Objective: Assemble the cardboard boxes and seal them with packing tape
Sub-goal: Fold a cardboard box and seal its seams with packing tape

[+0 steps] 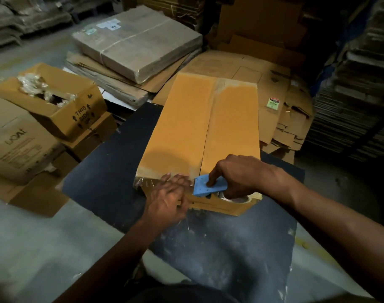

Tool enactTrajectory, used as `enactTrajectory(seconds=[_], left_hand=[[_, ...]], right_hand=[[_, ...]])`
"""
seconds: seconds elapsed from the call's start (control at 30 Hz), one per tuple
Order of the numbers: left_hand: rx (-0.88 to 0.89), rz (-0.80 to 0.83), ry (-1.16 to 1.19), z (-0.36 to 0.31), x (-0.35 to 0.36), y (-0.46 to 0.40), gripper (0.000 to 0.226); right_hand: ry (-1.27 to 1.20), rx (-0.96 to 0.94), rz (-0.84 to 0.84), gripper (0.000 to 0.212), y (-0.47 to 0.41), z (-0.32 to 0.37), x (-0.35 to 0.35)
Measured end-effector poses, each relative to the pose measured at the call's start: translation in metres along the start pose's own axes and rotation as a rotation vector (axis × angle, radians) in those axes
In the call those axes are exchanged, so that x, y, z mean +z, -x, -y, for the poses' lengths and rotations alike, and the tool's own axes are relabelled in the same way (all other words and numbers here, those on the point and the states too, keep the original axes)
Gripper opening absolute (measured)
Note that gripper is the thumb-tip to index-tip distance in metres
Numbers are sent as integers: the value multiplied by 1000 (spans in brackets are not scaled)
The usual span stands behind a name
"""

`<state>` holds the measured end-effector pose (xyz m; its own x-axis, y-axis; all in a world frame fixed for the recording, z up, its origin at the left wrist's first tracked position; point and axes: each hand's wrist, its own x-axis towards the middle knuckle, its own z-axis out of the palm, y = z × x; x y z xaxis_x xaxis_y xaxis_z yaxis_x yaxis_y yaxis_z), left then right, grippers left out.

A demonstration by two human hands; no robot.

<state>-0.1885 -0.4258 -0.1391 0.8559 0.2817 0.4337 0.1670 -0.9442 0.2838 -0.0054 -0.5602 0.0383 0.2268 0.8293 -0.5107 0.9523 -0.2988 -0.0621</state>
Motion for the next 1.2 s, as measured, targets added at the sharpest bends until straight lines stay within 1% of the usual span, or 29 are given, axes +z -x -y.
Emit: enactTrajectory(seconds=[0.17,0.27,0.5,0.67,0.8,0.87,0.93,1.03,1.2], left_hand=[[68,-86,38,7,4,3,46],[55,-88,20,8,7,4,46],[76,-67,1,10,6,4,51],[83,-54,2,9,6,5,51],[55,1,-14,5,3,4,53],[28,40,-36,2,1,4,59],[17,96,-101,-7,-2,5,70],[63,178,-180,-38,0,4,81],[127,313,-114,-106,22,-18,83]], right_hand=[[-14,18,75,55,12,-21,-3],[-30,50,115,56,31,-42,7],[-52,62,94,56,47,-60,11],[-17,144,153,56,70,-78,12],[-31,172,150,60,71,-81,21],[-58,179,143,59,66,-83,22],[-106,185,144,58,65,-86,23],[-124,185,134,57,66,-89,25],[-134,183,95,56,63,-84,28]])
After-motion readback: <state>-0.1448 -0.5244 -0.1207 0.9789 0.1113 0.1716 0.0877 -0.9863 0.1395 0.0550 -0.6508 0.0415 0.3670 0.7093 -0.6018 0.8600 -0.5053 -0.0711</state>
